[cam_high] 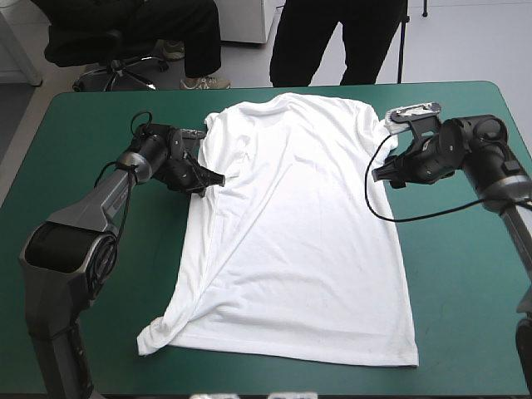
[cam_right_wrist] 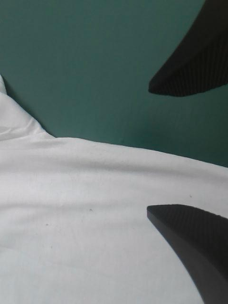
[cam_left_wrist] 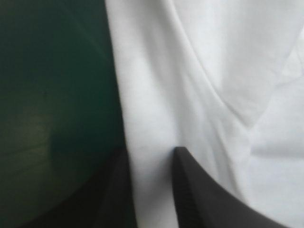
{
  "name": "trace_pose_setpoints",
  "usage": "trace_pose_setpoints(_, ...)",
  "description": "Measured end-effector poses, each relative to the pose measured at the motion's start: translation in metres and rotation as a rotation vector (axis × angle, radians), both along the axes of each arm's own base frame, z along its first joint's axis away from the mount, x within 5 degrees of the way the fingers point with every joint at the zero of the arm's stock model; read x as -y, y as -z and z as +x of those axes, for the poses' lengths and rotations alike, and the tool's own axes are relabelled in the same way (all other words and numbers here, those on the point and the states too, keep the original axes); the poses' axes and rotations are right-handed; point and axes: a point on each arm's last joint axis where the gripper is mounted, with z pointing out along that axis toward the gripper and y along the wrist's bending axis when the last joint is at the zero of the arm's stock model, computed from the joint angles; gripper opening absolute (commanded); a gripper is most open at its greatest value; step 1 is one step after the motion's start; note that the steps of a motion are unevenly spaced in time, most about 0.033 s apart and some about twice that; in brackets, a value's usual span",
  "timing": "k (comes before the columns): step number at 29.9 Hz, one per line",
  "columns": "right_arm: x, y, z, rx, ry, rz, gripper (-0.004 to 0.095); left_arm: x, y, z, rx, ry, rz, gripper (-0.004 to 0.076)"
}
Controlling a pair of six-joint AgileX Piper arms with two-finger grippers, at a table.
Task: Fold the cloth
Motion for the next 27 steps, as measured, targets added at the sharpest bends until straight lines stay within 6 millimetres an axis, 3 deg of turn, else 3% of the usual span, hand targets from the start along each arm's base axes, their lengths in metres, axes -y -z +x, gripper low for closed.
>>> trace_pose_setpoints(2,-0.002,0.003,0.013,-0.011,-0.009,-0.008,0.0621,0.001,0.0,0.0,0.002,-0.003,-0.01,-0.0015)
trace_pose_setpoints(6,-0.006,0.013,0.036,-0.028,-0.015,-0.014,0.0621,0.003,-0.001,0.002,0.001,-0.003,-0.026,-0.0017)
trace_pose_setpoints(13,-0.011,0.064,0.072,-0.137,-0.014,-0.029,0.0574,0.004,-0.002,0.003,-0.001,0.0,-0.03,-0.0017)
trace_pose_setpoints(20,-0.013,0.104,0.087,-0.213,-0.012,-0.044,0.0573,0.005,-0.003,0.006,0.003,0.0,-0.031,-0.0017)
trace_pose_setpoints(27,-0.015,0.128,0.096,-0.252,-0.009,-0.043,0.0527,0.005,-0.003,0.006,0.004,0.004,-0.03,-0.0017)
